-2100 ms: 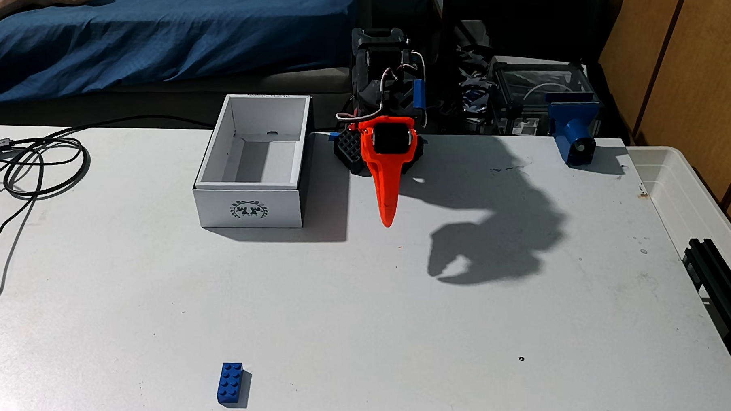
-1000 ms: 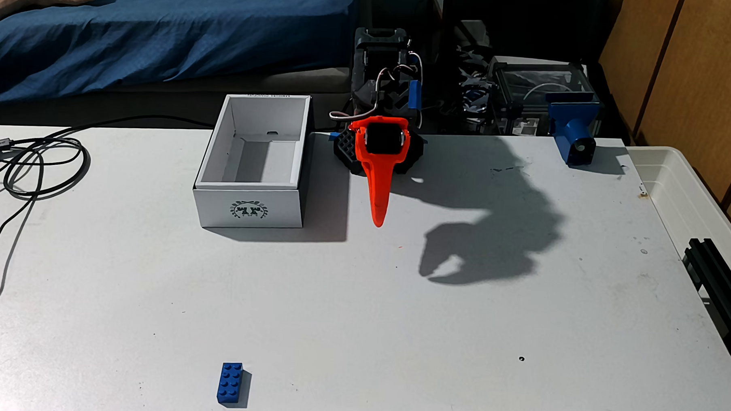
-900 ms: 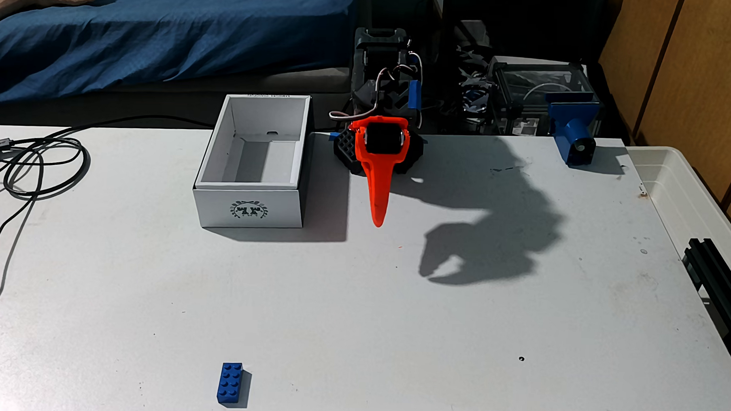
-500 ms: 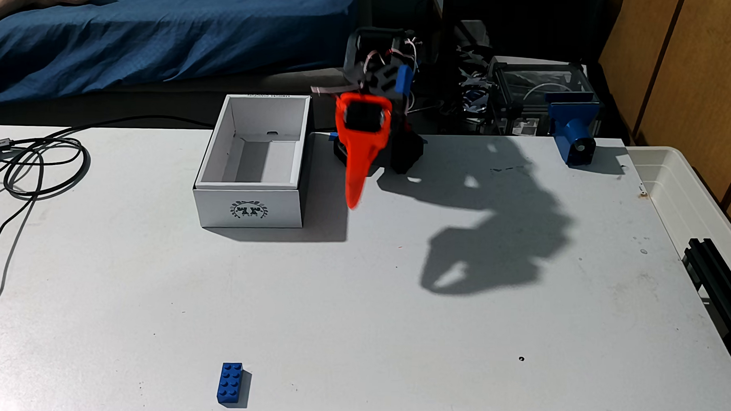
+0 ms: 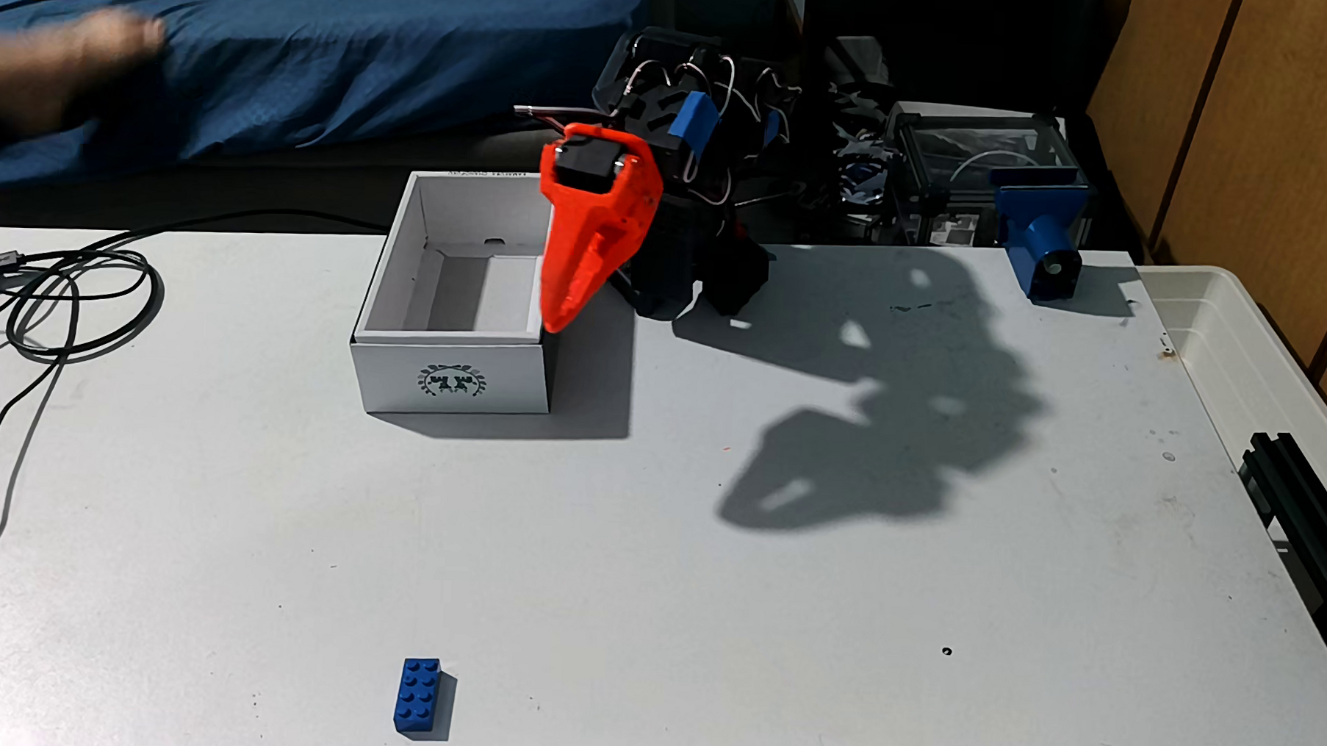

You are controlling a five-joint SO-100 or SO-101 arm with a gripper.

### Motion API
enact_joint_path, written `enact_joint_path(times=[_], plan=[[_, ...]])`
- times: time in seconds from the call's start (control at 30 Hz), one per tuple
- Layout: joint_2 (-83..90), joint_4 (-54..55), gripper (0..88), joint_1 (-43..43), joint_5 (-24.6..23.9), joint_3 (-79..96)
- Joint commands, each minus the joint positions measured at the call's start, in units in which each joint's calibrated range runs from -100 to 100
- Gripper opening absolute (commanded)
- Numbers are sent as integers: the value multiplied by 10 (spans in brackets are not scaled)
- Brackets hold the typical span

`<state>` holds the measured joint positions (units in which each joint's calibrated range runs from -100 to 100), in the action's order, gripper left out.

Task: Grab the blue brick and place in box

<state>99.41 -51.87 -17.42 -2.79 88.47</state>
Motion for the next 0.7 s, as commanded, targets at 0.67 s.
enact_joint_path(times=[0.67], plan=[[6, 24, 9, -34, 20, -14]])
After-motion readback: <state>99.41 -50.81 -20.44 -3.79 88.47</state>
